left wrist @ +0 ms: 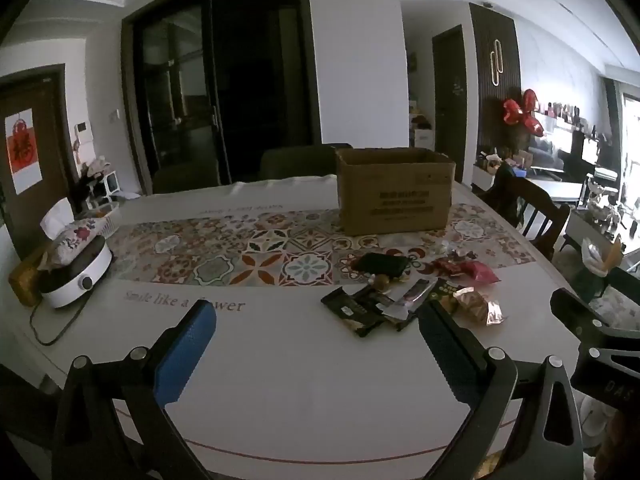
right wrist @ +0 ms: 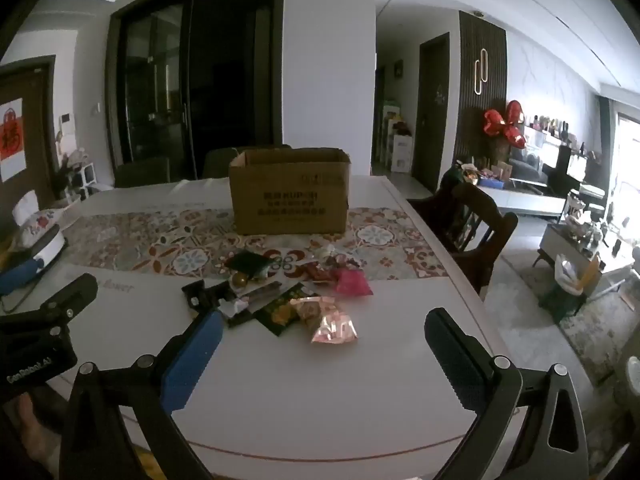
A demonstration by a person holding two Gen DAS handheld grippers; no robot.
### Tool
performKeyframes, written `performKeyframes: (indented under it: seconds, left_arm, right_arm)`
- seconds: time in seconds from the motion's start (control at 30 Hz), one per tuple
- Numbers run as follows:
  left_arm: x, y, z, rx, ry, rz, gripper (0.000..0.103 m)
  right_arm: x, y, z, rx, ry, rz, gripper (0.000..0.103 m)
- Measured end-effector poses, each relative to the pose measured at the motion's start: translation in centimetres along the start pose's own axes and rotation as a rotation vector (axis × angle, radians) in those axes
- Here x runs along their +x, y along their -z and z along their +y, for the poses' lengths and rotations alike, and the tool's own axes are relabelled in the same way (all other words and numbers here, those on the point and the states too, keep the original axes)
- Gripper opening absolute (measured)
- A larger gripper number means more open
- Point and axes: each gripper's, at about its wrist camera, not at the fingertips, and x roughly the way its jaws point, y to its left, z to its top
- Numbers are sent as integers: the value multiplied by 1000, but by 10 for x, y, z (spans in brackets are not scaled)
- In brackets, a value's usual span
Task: Organize snacks
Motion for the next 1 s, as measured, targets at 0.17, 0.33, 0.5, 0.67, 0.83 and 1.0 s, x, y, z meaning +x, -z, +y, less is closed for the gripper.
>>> performKeyframes:
  seconds: [0.17, 0.33, 0.5, 0.67, 0.83, 1.0]
  left_arm:
    - [5, 2, -7, 13, -5, 1, 103]
    - [3, 4, -6, 16, 0, 1, 103]
    - [6, 1, -5, 23, -8, 11, 103]
    - [6, 1, -5, 23, -8, 12, 103]
    - [6, 1, -4, 22, -8, 11, 103]
    - [6, 1, -4, 22, -7, 11, 103]
  right_arm:
    - [1, -1, -2, 10, -5, 2, 102]
    - [0, -2, -1, 8, -1, -4, 102]
    - [2, -1, -4, 13, -3, 3, 102]
    - [5, -1, -2, 14, -2, 9, 102]
    - [5, -2, -3, 17, -3, 10, 102]
    - [5, -2, -2, 17, -3, 10, 102]
